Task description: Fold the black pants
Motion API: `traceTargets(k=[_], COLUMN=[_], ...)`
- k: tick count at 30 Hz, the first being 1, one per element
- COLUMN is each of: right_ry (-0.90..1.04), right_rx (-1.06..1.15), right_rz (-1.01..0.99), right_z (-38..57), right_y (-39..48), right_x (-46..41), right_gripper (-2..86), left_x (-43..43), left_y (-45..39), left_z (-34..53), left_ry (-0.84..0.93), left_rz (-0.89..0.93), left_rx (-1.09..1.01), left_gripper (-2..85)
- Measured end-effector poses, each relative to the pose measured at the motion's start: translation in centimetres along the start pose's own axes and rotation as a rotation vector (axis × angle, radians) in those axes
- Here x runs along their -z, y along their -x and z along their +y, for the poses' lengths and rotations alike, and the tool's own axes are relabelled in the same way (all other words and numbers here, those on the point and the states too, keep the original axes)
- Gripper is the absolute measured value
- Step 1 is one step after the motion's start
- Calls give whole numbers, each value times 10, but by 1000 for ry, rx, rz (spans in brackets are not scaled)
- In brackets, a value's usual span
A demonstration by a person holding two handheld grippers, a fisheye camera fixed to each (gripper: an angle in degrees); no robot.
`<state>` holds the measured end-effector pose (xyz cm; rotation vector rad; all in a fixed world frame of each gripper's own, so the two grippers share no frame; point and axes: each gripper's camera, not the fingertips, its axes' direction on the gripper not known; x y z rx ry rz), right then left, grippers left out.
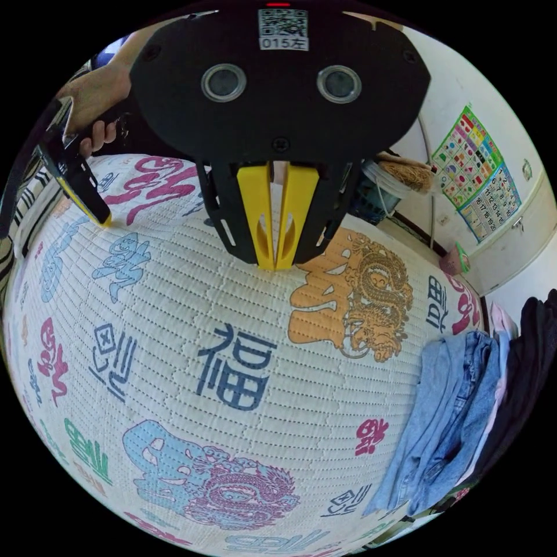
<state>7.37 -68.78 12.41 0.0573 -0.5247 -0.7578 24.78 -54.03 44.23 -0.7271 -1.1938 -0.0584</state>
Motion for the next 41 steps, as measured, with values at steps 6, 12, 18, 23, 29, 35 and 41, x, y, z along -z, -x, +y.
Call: traceTargets(k=[6, 12, 18, 23, 29, 35, 41], right_ry=[-17, -88, -55, -79, -102, -130, -81], right_rx=[66, 92, 72, 100, 100, 82, 59], right_rz=[-81, -85, -131, -155, -115, -122, -130], right_z=[-6, 0, -5, -3, 0, 4, 5], right_y=[-36, -64, -96, -123, -145, -171, -198], right_x=[-5, -8, -12, -16, -19, -25, -31], right_gripper=[-10, -10, -10, -10, -10, -10, -10], left_x=[-22, -40, -59, -74, -91, -111, -128], left_y=[4, -3, 6, 8, 9, 15, 9], left_z=[-27, -43, -65, -76, -86, -94, -97], left_ry=[-34, -84, -63, -77, -92, -120, -87], left_rz=[29, -44, 10, 2, -14, 8, -60], left_rx=[-101, -153, -130, -142, -145, -129, -121], left_gripper=[-4, -3, -4, -4, -5, -6, -5])
